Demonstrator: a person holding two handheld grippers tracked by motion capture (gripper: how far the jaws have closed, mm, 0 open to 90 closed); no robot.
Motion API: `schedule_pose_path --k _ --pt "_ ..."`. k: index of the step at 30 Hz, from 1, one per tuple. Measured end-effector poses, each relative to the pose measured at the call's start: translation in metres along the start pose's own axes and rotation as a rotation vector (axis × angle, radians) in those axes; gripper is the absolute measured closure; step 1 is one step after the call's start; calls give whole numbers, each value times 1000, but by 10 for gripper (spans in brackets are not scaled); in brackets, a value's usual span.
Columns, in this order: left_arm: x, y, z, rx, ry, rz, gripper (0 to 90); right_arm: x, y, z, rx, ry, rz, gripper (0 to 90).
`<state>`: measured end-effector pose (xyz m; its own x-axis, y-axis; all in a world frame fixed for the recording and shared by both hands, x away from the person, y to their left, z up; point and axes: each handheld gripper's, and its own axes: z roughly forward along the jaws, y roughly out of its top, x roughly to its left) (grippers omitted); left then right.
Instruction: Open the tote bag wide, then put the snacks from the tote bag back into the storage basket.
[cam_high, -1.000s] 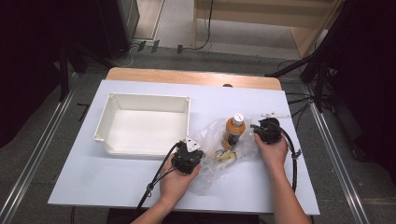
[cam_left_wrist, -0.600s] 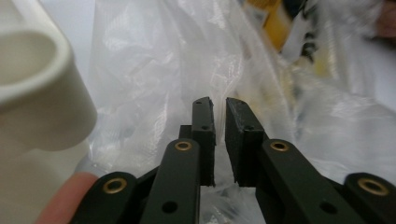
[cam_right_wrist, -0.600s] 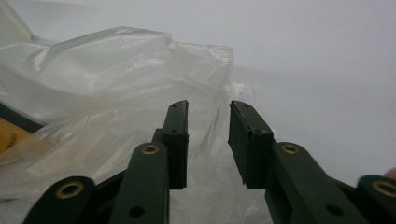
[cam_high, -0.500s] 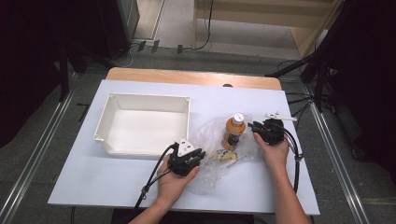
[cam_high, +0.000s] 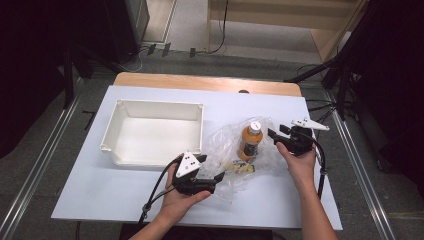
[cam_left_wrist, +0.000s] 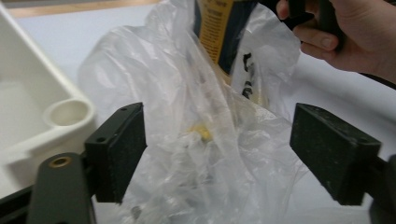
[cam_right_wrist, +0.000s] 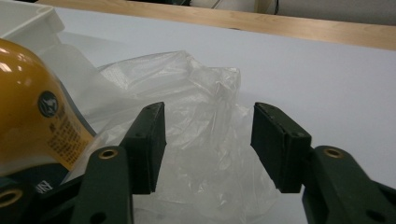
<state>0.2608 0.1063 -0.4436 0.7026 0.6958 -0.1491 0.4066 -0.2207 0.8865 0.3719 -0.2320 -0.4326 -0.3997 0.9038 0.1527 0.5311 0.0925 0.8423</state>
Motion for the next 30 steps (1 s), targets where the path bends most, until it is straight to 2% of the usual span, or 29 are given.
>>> schedule_pose_path --k 5,8,9,10,14,17,20,30 --pt "12 2 -21 -10 12 7 139 6 8 -7 9 -4 -35 355" --pt "27 4 -35 -36 39 -30 139 9 12 -13 2 11 -59 317" --pt "27 4 -35 -36 39 -30 139 9 12 -13 2 11 -59 317" --pt "35 5 -41 -50 55 -46 138 10 13 -14 4 24 -57 311" --pt "45 7 -48 -63 76 -68 138 13 14 -14 11 34 -71 300" --pt "52 8 -53 -67 93 -68 137 14 14 -14 13 32 -80 297" --pt "60 10 -60 -78 112 -82 136 15 15 -18 10 54 -81 286" --pt "78 11 -80 -81 154 -75 136 23 18 -28 9 94 -117 275"
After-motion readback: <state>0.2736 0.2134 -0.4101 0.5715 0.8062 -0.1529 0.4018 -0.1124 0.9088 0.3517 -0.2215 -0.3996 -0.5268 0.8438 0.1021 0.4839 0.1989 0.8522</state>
